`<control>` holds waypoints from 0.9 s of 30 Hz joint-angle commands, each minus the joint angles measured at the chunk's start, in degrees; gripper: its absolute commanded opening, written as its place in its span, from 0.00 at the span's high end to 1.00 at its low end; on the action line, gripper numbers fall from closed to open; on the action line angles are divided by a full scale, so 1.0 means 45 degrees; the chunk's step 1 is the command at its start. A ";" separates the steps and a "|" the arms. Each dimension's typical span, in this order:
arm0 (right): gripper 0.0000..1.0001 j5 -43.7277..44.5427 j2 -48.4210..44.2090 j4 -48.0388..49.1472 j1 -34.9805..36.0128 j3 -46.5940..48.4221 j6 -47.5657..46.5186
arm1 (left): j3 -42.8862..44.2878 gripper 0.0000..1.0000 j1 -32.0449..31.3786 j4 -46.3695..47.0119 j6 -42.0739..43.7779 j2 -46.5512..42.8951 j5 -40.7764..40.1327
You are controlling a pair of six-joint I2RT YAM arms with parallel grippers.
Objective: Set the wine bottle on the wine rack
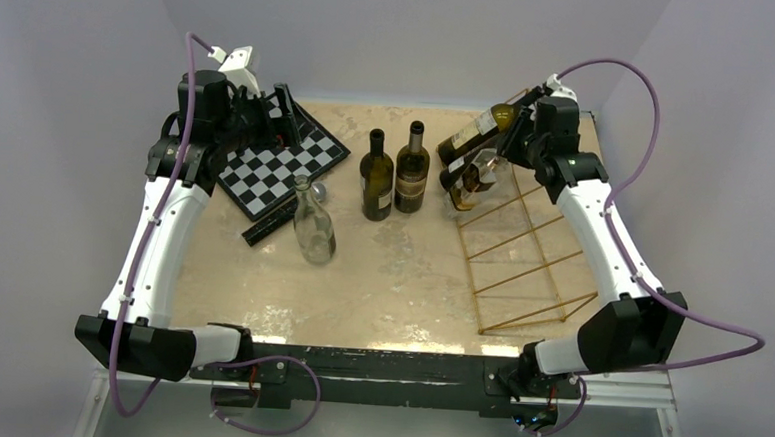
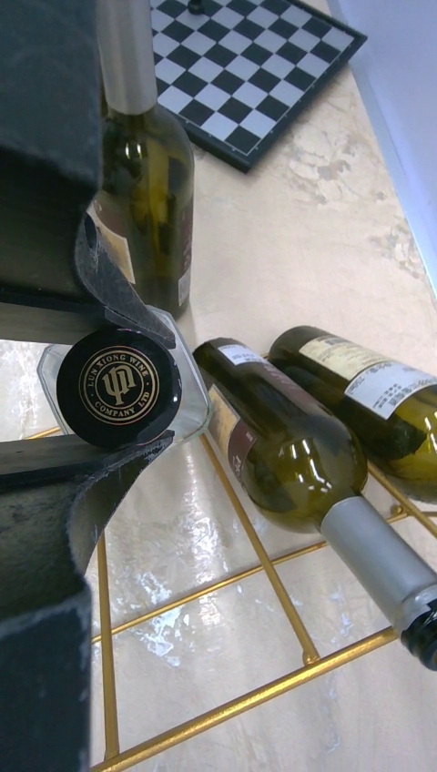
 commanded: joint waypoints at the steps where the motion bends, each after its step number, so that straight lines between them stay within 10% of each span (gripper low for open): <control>1: 1.00 -0.0466 -0.0132 0.1835 -0.0282 0.0308 0.0403 | 0.0267 0.02 0.0019 0.0254 0.0187 -0.0066 -0.0057; 17: 1.00 -0.1401 0.0473 0.2076 -0.0842 -0.0493 0.1338 | 0.0446 0.01 0.0019 0.0167 0.0284 0.0069 -0.0103; 23: 0.72 -0.1094 0.0588 0.1805 -0.0874 -0.0785 0.1552 | 0.0446 0.01 0.0019 0.0098 0.0323 0.0128 -0.0246; 27: 0.72 -0.0375 0.0735 0.1620 -0.0911 -0.1094 0.1740 | 0.0483 0.01 0.0019 0.0082 0.0286 0.0219 -0.0106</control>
